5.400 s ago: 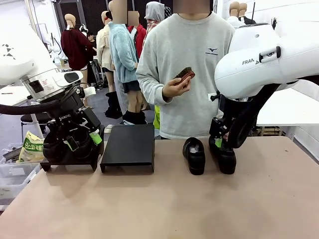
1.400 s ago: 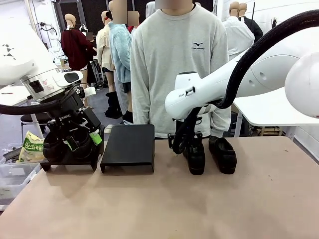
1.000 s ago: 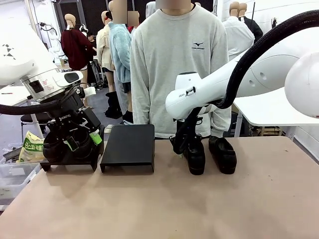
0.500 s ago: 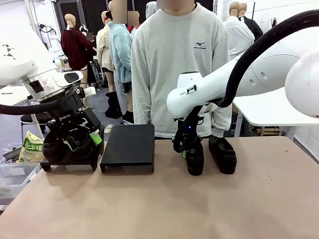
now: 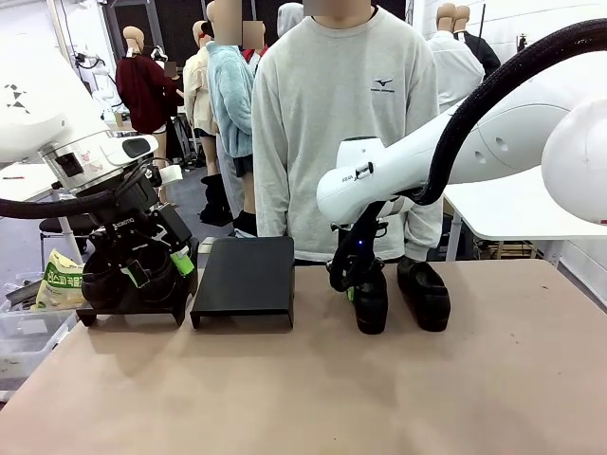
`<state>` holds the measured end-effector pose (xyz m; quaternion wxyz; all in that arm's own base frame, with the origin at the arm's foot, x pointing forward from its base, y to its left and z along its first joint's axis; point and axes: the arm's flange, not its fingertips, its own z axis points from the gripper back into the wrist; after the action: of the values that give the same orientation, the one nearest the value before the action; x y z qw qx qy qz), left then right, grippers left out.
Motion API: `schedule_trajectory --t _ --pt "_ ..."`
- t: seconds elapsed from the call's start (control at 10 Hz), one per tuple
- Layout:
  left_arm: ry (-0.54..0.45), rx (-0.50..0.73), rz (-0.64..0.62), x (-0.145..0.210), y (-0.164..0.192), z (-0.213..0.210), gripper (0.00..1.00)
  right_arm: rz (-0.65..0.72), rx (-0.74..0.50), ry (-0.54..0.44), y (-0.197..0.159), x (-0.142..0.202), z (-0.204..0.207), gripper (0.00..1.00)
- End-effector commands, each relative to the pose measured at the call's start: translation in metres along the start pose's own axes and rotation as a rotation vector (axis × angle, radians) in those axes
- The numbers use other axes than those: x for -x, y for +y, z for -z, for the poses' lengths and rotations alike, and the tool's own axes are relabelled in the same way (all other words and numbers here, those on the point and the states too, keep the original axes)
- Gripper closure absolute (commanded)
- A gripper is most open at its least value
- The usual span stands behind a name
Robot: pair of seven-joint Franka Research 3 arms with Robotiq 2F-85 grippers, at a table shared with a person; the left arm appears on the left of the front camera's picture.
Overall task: Organize the shoes by placing them on the stand.
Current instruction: Pick up one Shoe and place it in the middle of the table.
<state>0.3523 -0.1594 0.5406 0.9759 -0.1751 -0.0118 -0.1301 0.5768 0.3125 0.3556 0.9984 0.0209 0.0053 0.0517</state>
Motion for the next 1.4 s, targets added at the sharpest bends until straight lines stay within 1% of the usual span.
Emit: schedule_trajectory --t 0.0,0.2,0.4,0.5,0.6,0.7,0.8,1.1,1.3 --pt "-0.017 0.014 0.009 0.000 0.001 0.001 0.00 0.132 0.051 -0.106 0.037 0.053 -0.022 1.00" --pt "-0.017 0.014 0.009 0.000 0.001 0.001 0.00 0.139 0.083 -0.197 0.069 0.106 -0.032 1.00" --pt "-0.017 0.014 0.009 0.000 0.001 0.001 0.00 0.173 0.120 -0.201 0.091 0.149 -0.031 1.00" --pt "-0.017 0.014 0.009 0.000 0.001 0.001 0.00 0.187 0.146 -0.188 0.102 0.172 -0.028 1.00" --pt "-0.017 0.014 0.009 0.000 0.001 0.001 0.00 0.145 0.156 -0.165 0.110 0.185 -0.025 1.00" --pt "-0.017 0.014 0.009 0.000 0.001 0.001 0.00 0.067 0.151 -0.132 0.119 0.193 -0.019 1.00" --pt "-0.017 0.014 0.009 0.000 0.001 0.001 0.00 0.036 0.155 -0.110 0.127 0.197 -0.013 1.00" --pt "-0.017 0.014 0.009 0.000 0.001 0.001 0.00 0.059 0.152 -0.059 0.133 0.204 -0.007 1.00" --pt "-0.017 0.014 0.009 0.000 0.001 0.001 0.00 0.083 0.112 -0.016 0.132 0.201 -0.004 1.00"
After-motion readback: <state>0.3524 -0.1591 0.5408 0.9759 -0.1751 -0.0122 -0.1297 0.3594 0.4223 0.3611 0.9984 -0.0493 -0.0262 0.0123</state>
